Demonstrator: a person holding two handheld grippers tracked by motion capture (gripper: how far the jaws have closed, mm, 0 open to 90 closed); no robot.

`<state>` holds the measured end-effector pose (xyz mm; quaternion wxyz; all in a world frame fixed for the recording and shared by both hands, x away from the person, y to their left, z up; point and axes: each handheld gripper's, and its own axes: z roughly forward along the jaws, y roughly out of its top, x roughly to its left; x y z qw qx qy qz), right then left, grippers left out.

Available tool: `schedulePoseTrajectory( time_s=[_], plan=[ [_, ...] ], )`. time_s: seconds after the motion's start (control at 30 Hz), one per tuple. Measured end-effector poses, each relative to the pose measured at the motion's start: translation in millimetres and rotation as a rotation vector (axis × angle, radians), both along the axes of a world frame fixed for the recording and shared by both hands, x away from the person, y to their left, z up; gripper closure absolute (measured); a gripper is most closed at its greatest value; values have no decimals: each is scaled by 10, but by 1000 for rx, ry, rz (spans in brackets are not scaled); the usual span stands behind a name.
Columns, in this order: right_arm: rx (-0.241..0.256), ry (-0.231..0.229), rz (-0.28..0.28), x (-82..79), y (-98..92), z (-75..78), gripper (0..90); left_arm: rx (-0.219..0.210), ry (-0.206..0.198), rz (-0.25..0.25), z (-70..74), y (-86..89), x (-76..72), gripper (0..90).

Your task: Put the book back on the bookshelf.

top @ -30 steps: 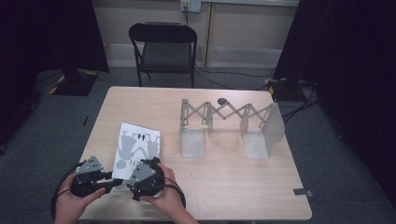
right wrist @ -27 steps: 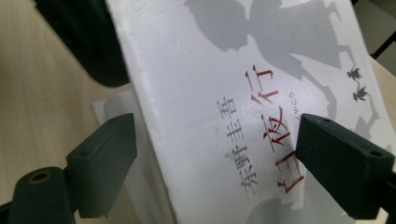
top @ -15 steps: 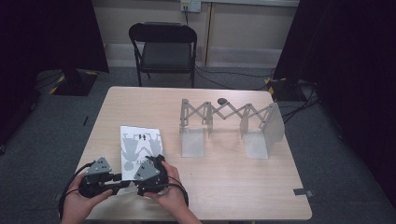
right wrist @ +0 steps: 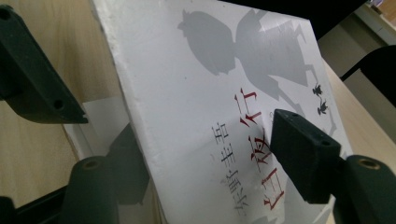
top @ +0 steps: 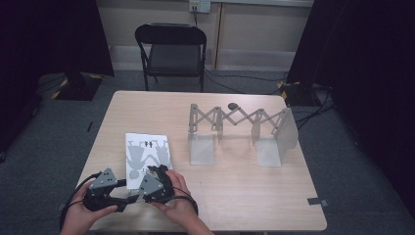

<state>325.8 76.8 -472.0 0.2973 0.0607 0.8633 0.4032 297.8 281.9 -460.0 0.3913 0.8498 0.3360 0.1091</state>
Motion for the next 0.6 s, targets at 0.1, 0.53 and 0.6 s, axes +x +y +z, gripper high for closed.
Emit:
schedulePoseTrajectory(
  time_s=[0.1,0.53,0.6],
  plan=[
    [-13,-29,3,-35,6,7,377,41,-12,-5,-35,14,-1,284],
    [-22,-36,-1,-51,1,58,431,67,15,34,-136,187,37,215],
    [-12,-34,-6,-44,-11,77,442,89,8,38,-145,207,50,202]
  ],
)
